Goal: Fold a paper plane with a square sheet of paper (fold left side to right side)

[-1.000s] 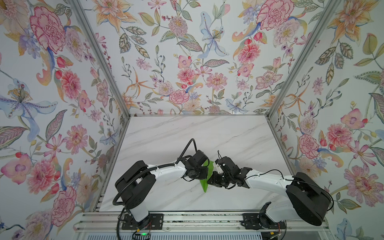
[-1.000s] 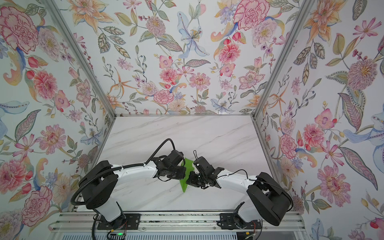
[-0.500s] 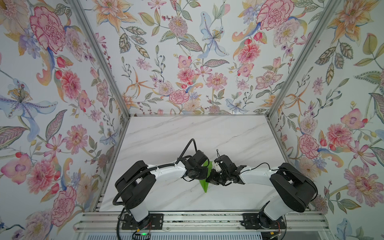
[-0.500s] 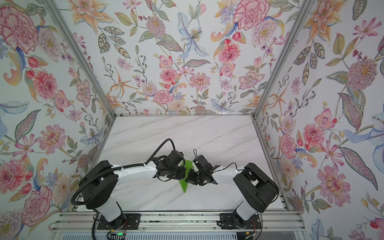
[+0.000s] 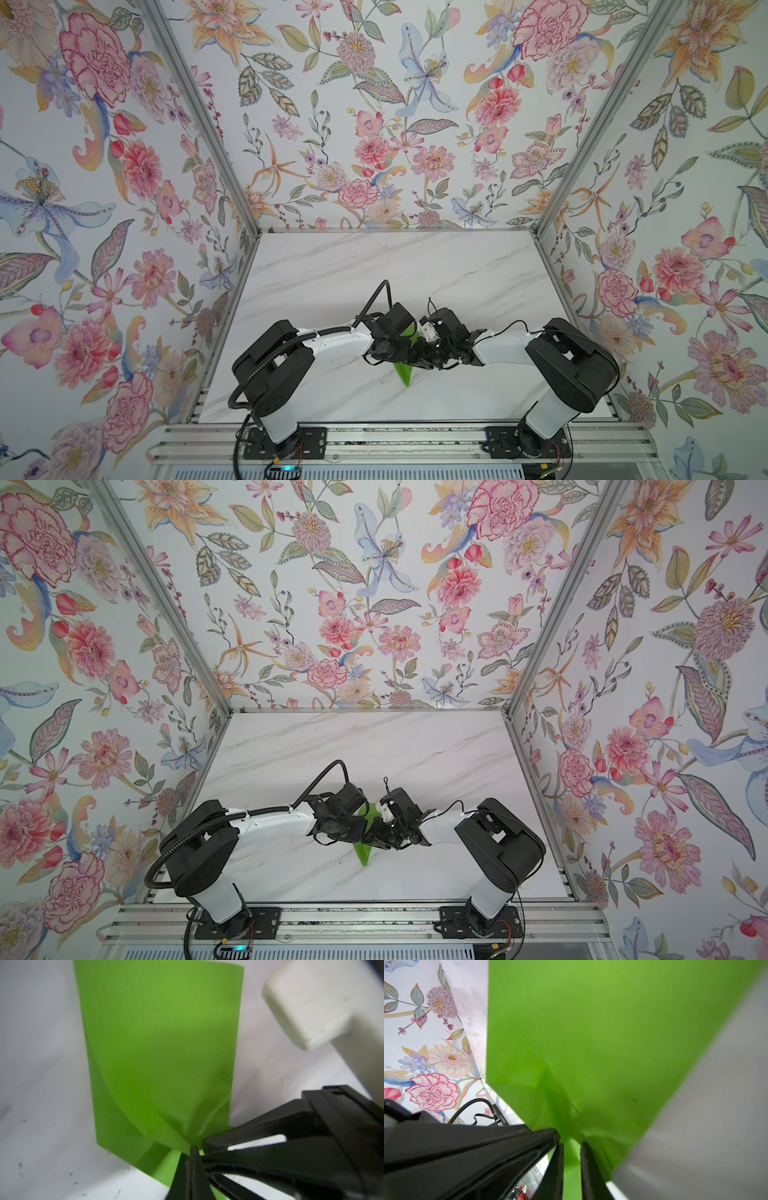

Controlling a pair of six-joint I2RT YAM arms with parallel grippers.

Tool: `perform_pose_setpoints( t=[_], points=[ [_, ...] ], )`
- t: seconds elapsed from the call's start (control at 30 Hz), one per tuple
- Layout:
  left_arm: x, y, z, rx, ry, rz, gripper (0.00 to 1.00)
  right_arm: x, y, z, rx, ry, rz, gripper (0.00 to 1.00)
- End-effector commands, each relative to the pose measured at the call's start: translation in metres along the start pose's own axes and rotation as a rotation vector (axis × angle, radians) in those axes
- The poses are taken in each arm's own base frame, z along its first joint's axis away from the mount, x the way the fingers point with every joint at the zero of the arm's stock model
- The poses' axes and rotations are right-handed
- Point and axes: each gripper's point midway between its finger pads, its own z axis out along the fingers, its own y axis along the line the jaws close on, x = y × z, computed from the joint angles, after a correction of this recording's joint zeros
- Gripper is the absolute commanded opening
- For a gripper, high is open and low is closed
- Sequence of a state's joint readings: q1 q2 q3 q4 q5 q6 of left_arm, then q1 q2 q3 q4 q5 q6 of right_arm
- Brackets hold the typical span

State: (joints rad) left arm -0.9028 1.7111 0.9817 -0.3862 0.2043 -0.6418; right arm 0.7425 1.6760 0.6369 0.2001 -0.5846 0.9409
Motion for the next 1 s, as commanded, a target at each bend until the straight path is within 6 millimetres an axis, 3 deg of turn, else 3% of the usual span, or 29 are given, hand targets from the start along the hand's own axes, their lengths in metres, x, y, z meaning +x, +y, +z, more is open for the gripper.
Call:
perform_pose_setpoints(
  t=[0.0,0.17,0.3,0.43,0.63,0.77,0.97],
  points=[
    [0.01,0.017,-0.002,-0.088,0.044,0.031,0.0,0.008,-0.027,0.007,0.093,0.034,0.03,0.2],
    [0.008,0.011,-0.008,-0.059,0.027,0.03,0.0,0.007,-0.031,0.008,0.113,0.038,0.041,0.11],
    [0.006,0.004,-0.006,-0.023,0.023,0.023,0.0,0.001,-0.016,-0.001,0.089,0.004,0.025,0.08],
    [0.007,0.006,-0.005,-0.029,0.025,0.018,0.0,-0.002,-0.006,-0.017,0.09,-0.044,0.012,0.17],
    [0.008,0.008,-0.002,-0.034,0.027,0.01,0.0,0.012,-0.014,-0.029,0.104,-0.068,0.048,0.26],
    [0.01,0.008,0.0,-0.035,0.029,0.004,0.0,0.022,-0.022,-0.022,0.074,-0.044,0.085,0.29],
    [0.011,0.008,0.002,-0.03,0.032,-0.003,0.0,0.027,-0.016,-0.008,-0.024,-0.02,0.109,0.31]
  ],
)
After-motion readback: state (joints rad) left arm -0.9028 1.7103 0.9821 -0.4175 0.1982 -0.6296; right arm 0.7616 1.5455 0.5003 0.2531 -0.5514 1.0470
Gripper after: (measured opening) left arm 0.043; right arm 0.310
